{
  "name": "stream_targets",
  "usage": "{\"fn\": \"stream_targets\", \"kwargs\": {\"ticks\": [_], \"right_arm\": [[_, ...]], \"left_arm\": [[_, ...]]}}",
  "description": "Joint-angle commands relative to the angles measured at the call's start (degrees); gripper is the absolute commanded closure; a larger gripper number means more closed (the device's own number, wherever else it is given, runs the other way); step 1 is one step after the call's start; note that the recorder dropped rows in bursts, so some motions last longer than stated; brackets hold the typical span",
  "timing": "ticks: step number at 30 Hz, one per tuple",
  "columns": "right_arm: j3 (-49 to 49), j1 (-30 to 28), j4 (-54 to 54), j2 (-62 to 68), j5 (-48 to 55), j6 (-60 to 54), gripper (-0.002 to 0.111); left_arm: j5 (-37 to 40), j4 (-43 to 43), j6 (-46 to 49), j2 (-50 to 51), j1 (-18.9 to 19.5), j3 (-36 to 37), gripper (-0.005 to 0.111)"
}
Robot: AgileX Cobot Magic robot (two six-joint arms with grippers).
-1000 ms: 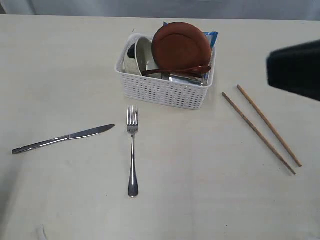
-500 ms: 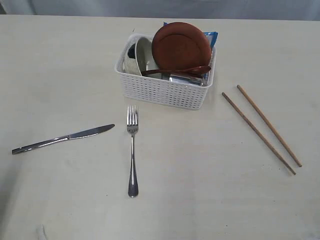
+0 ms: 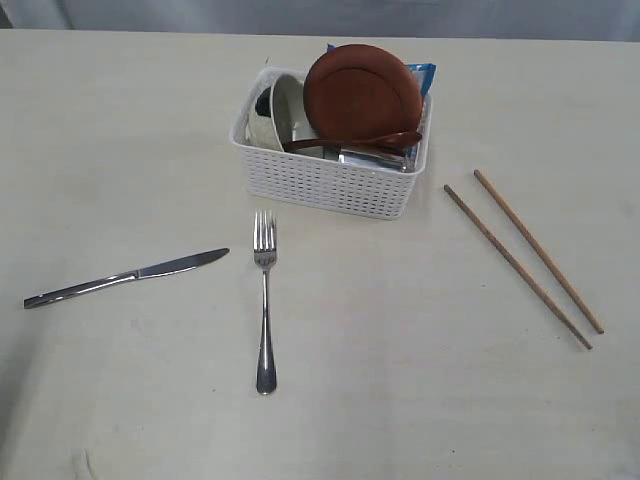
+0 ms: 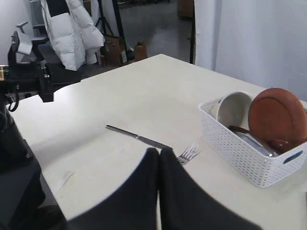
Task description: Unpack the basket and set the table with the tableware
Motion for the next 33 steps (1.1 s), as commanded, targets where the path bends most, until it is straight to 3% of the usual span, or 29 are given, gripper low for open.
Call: {"fn": "stream_targets", "kwargs": {"ticks": [1, 33], "right_arm": [[0.9, -0.2, -1.7, -0.2, -3.0, 1.0, 0.109], [2.0, -0.2, -5.5, -0.2, -3.4, 1.2, 0.109]], "left_arm": [[-0.3, -0.1, 0.0, -0.2, 0.1, 0.1, 0.107], [-0.3, -0.1, 0.0, -0.2, 0.1, 0.1, 0.107]]}}
